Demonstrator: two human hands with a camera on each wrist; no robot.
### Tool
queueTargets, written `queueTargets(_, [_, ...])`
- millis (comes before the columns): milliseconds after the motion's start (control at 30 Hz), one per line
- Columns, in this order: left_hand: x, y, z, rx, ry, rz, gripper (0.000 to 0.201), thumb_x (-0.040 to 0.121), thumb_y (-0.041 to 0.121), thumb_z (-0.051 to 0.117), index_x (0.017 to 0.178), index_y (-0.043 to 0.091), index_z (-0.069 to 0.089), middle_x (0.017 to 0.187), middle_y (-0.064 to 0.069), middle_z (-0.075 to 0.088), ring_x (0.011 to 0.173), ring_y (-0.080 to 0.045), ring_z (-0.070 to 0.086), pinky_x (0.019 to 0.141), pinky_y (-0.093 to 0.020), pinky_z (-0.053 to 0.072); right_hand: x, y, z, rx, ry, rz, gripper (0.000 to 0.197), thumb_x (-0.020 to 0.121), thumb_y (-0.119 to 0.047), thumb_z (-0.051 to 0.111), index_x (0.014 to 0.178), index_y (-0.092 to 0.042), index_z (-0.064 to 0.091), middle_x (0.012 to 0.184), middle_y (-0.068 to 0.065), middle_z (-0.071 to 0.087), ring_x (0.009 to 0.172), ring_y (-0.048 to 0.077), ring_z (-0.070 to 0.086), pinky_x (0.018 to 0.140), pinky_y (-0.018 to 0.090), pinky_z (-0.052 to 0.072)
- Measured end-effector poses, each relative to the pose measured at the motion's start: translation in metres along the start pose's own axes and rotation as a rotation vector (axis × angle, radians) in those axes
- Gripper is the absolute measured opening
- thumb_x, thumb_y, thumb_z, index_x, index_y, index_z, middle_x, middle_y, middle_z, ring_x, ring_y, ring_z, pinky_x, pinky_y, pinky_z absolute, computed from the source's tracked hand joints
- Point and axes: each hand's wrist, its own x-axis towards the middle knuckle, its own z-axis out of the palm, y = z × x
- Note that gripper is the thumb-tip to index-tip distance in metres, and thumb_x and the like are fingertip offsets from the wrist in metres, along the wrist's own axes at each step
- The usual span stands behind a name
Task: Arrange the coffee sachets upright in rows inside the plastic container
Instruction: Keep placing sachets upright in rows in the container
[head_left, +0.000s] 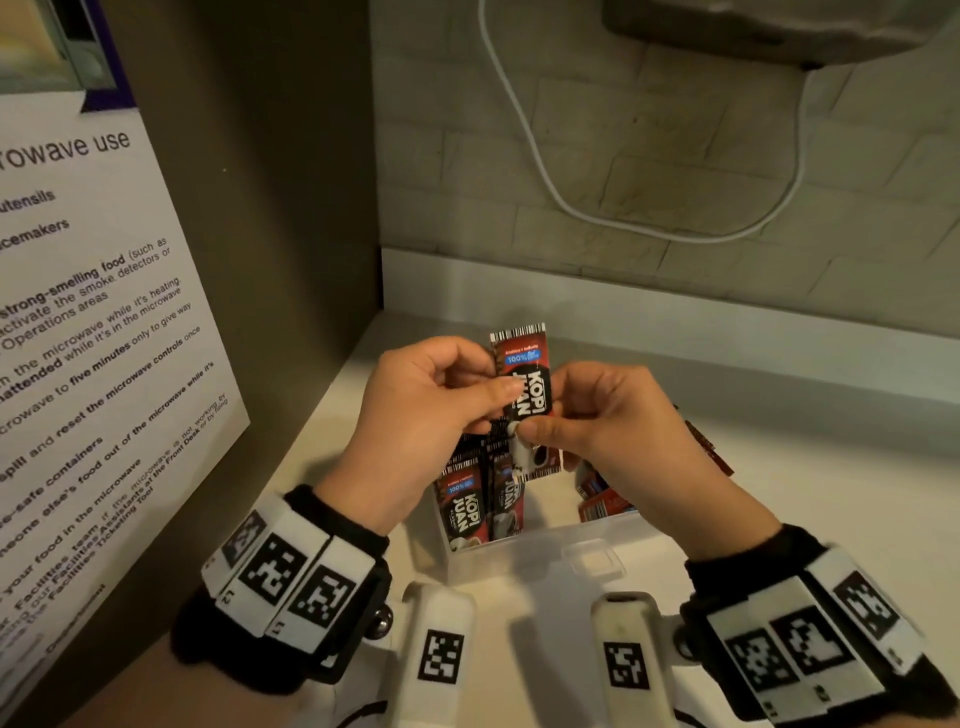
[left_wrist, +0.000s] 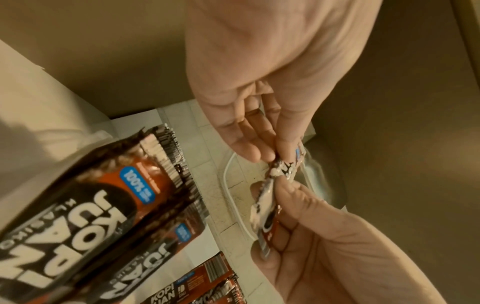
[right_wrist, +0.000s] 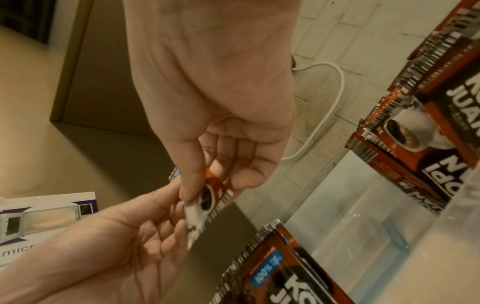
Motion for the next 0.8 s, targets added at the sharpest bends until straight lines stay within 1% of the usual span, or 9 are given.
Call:
queueTargets(133, [-0.005, -0.007, 0.000, 0.128, 0.015, 0.045, 0.015, 0.074, 0.012, 0.080, 0.070, 0.020, 0.067, 0.070, 0.007, 0.068, 0.068, -0.007, 0.063, 0.069, -0.028, 0.050, -0.001, 0.003, -0.002, -0.118, -0.052, 0.036, 0.012, 0.085, -0.006, 0.068, 0.085, -0.016, 0.073, 0.069, 0.000, 0.069, 0.049, 0.000, 0.052, 0.049, 0.017, 0.044])
queueTargets(200, [-0.008, -0.009, -0.001, 0.237, 0.022, 0.037, 0.017, 0.073, 0.026, 0.081, 0.083, 0.028, 0.068, 0.085, 0.014, 0.068, 0.087, -0.007, 0.064, 0.082, -0.037, 0.054, 0.000, 0.004, -0.006, -0.148, -0.045, 0.043, 0.013, 0.083, -0.005, 0.069, 0.080, -0.017, 0.073, 0.071, 0.002, 0.071, 0.052, 0.000, 0.054, 0.052, 0.017, 0.046])
queueTargets(233, [-0.010, -0.010, -0.003, 0.303, 0.018, 0.027, 0.030, 0.068, 0.038, 0.080, 0.094, 0.034, 0.066, 0.097, 0.018, 0.064, 0.101, -0.009, 0.060, 0.089, -0.042, 0.052, 0.000, 0.005, -0.008, -0.151, -0.042, 0.044, 0.012, 0.081, -0.003, 0.070, 0.079, -0.015, 0.073, 0.073, 0.005, 0.072, 0.054, 0.004, 0.057, 0.055, 0.020, 0.048])
queueTargets(300, [-0.012, -0.012, -0.007, 0.423, -0.002, -0.048, 0.061, 0.059, 0.051, 0.078, 0.115, 0.047, 0.054, 0.119, 0.020, 0.051, 0.123, -0.012, 0.044, 0.101, -0.045, 0.044, 0.001, 0.009, -0.014, -0.161, -0.019, 0.056, 0.010, 0.077, -0.001, 0.073, 0.082, -0.010, 0.073, 0.078, 0.011, 0.072, 0.062, 0.022, 0.063, 0.064, 0.035, 0.056])
queueTargets(367, [-0.015, -0.016, -0.013, 0.498, -0.019, -0.151, 0.088, 0.059, 0.042, 0.083, 0.135, 0.046, 0.038, 0.136, 0.015, 0.036, 0.133, -0.013, 0.029, 0.110, -0.041, 0.033, 0.002, 0.014, -0.019, -0.217, 0.012, 0.082, 0.014, 0.074, -0.001, 0.076, 0.085, -0.010, 0.073, 0.081, 0.011, 0.073, 0.075, 0.032, 0.067, 0.076, 0.044, 0.057])
queueTargets(467, [-0.021, -0.026, -0.017, 0.428, -0.072, -0.239, 0.114, 0.058, 0.025, 0.087, 0.145, 0.049, 0.017, 0.144, 0.020, 0.021, 0.135, -0.016, 0.030, 0.111, -0.046, 0.035, 0.003, 0.020, -0.023, -0.321, -0.021, 0.124, 0.020, 0.072, -0.002, 0.078, 0.082, -0.019, 0.073, 0.075, 0.004, 0.074, 0.069, 0.021, 0.070, 0.071, 0.034, 0.056])
queueTargets(567, [-0.026, -0.031, -0.014, 0.447, -0.098, -0.254, 0.117, 0.063, 0.014, 0.085, 0.148, 0.046, 0.010, 0.148, 0.017, 0.019, 0.134, -0.013, 0.033, 0.112, -0.043, 0.035, 0.003, 0.024, -0.017, -0.405, -0.125, 0.198, 0.021, 0.072, -0.001, 0.078, 0.076, -0.020, 0.071, 0.064, -0.004, 0.072, 0.057, 0.007, 0.066, 0.056, 0.020, 0.052])
queueTargets(700, [-0.021, -0.032, -0.010, 0.507, -0.118, -0.214, 0.110, 0.066, 0.017, 0.085, 0.150, 0.039, 0.016, 0.153, 0.017, 0.015, 0.139, -0.013, 0.027, 0.114, -0.043, 0.034, 0.007, 0.035, -0.004, -0.436, -0.183, 0.236, 0.017, 0.068, 0.001, 0.080, 0.081, -0.007, 0.073, 0.071, 0.004, 0.074, 0.067, 0.018, 0.072, 0.069, 0.033, 0.060])
queueTargets(800, [-0.016, -0.031, -0.011, 0.591, -0.181, -0.211, 0.098, 0.074, 0.021, 0.081, 0.149, 0.041, 0.021, 0.159, 0.017, 0.005, 0.147, -0.014, 0.013, 0.116, -0.044, 0.028, 0.009, 0.040, 0.003, -0.424, -0.193, 0.260, 0.018, 0.067, 0.003, 0.081, 0.078, -0.005, 0.068, 0.067, 0.005, 0.071, 0.062, 0.017, 0.071, 0.062, 0.029, 0.060])
